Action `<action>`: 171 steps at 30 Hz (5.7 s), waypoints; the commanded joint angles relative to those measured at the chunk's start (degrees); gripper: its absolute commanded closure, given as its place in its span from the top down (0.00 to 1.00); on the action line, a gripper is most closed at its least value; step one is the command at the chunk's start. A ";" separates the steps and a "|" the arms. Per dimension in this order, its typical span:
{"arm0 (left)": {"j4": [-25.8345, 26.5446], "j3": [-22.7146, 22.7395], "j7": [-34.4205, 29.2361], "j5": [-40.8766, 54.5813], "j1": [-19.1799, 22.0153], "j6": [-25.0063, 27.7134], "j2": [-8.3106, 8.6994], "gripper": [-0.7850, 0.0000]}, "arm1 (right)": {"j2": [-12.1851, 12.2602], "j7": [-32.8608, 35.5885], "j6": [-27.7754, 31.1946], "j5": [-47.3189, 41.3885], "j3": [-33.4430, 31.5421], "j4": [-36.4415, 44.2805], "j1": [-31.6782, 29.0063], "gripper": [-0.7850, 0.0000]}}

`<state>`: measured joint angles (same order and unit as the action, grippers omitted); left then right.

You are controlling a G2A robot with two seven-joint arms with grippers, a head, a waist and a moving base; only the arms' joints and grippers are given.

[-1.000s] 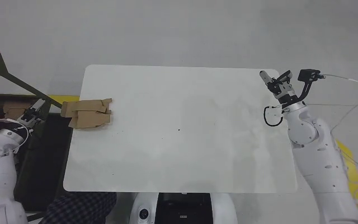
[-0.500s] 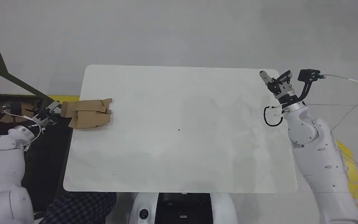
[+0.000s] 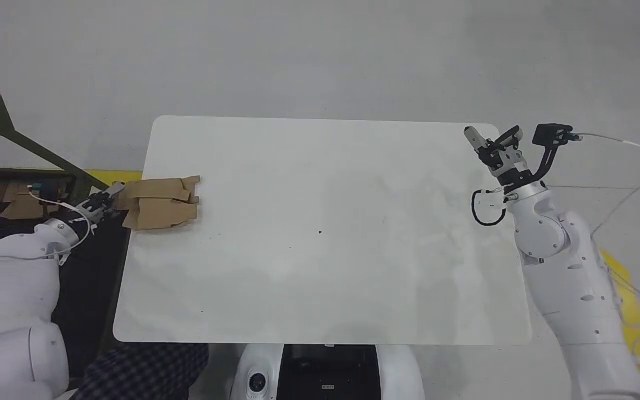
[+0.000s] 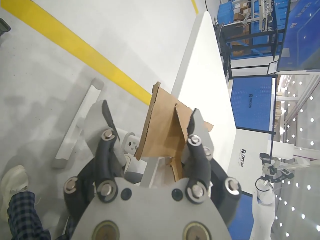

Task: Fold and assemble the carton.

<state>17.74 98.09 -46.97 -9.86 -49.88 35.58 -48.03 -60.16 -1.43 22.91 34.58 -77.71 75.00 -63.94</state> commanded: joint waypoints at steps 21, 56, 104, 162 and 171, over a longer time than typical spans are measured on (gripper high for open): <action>1.86 2.66 -16.14 15.39 1.58 3.60 0.45 0.00 | 0.00 0.00 0.00 0.00 0.00 0.00 0.00 1.00; 41.21 -13.64 -21.30 40.56 -2.22 -15.16 -6.24 0.00 | 0.00 0.00 0.00 0.00 0.00 0.00 0.00 1.00; 44.81 -33.68 -17.61 42.79 3.52 -14.01 -12.47 0.00 | 0.00 0.00 0.00 0.00 0.00 0.00 0.00 1.00; 44.81 -33.68 -17.61 42.79 3.52 -14.01 -12.47 0.00 | -1.59 52.06 7.36 -52.18 13.43 8.61 -4.54 1.00; 44.81 -33.68 -17.61 42.79 3.52 -14.01 -12.47 0.00 | -1.57 52.34 7.70 -53.26 13.28 9.56 -5.15 1.00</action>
<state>62.56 64.41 -64.58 32.92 -46.35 21.57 -60.50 -61.73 50.91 30.62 -18.67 -64.43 84.56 -69.08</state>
